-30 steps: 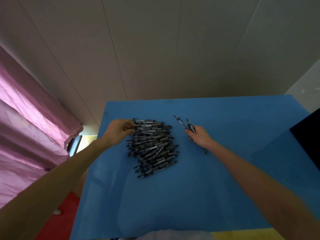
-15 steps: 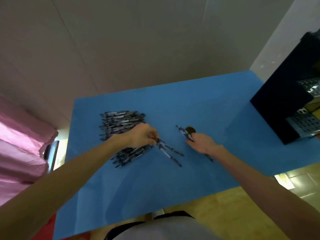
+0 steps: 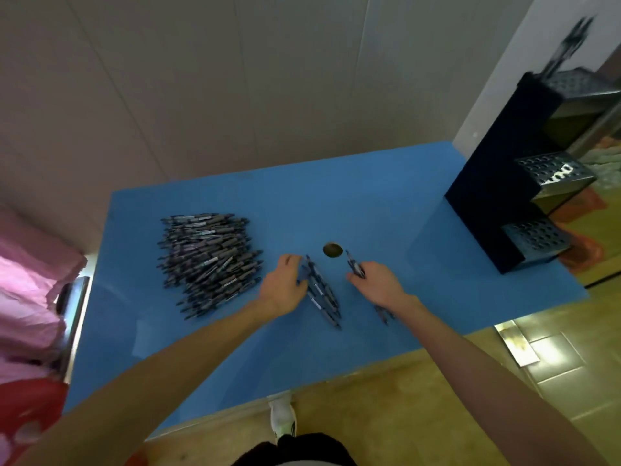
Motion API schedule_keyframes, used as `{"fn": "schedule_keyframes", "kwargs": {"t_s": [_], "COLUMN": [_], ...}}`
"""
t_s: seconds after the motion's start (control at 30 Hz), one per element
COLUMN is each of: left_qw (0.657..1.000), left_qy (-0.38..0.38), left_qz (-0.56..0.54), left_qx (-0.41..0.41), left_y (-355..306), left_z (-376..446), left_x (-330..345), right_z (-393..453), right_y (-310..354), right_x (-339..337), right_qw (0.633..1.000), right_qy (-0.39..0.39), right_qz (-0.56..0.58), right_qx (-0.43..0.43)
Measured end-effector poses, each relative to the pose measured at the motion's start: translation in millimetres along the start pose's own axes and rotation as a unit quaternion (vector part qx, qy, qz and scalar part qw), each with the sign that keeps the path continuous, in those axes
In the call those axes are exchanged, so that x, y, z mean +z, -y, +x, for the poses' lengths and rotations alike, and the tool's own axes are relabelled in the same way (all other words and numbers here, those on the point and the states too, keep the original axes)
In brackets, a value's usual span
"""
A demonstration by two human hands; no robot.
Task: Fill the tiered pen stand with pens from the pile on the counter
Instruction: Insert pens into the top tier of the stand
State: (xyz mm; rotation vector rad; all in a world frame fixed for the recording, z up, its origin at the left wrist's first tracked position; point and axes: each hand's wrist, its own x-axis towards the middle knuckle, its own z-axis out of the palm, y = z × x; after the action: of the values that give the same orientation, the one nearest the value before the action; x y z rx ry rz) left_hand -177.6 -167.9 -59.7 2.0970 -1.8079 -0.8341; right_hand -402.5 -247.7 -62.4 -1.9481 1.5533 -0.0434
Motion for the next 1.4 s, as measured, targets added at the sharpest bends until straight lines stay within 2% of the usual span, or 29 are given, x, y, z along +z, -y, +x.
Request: {"fn": "schedule_keyframes", "kwargs": {"t_s": [0.1,0.2,0.27,0.37,0.53,0.73,0.83,0.93,1.07,1.17,1.27,1.4], "left_qw": [0.99,0.979,0.982,0.981,0.976,0.98,0.974,0.968,0.991,0.992,0.976,0.956], "left_qy": [-0.085,-0.058,-0.054,-0.074,-0.064,-0.055,-0.03,-0.008,0.004,0.029,0.013,-0.037], "left_qz": [-0.042,-0.062,-0.012,0.017,0.047,0.121,0.2,0.231,0.075,-0.086,-0.209,-0.292], "left_qx": [-0.103,-0.188,-0.178,-0.181,-0.201,-0.146,-0.106,-0.099,-0.111,-0.093,-0.051,0.006], "left_y": [-9.2,-14.5,-20.6,-41.1,-67.2,-90.9,-101.2,-107.3,-108.7,-128.1,-170.3,-247.6], "left_z": [-14.4,-20.5,-21.5,-12.4,3.6,17.4,19.8,12.8,20.3,29.3,37.5,53.2], "left_x": [19.6,29.1,35.1,40.5,44.0,51.7,64.2,71.8,66.9,67.5,68.7,69.5], "right_z": [6.5,5.9,3.3,-3.0,-16.4,-12.3,-15.2,-20.3,-28.0,-43.2,-55.4,-69.9], "right_y": [-6.5,-14.9,-22.1,-33.3,-38.0,-39.4,-40.5,-50.5,-78.9,-91.6,-114.4,-165.0], "right_x": [-11.9,-14.9,-11.7,-12.6,-20.0,-31.9,-37.0,-34.4,-47.4,-63.1,-83.4,-134.5], "right_qw": [0.998,0.991,0.985,0.983,0.971,0.965,0.967,0.982,0.998,0.981,0.942,0.921], "right_qy": [-0.054,-0.069,-0.077,-0.083,-0.039,0.032,0.049,0.046,0.028,-0.03,-0.082,-0.114], "right_qz": [-0.043,-0.113,-0.155,-0.16,-0.227,-0.258,-0.248,-0.178,0.033,0.184,0.318,0.372], "right_qx": [0.013,0.018,0.015,0.034,0.062,0.032,0.028,0.033,0.051,0.053,0.068,0.028]}}
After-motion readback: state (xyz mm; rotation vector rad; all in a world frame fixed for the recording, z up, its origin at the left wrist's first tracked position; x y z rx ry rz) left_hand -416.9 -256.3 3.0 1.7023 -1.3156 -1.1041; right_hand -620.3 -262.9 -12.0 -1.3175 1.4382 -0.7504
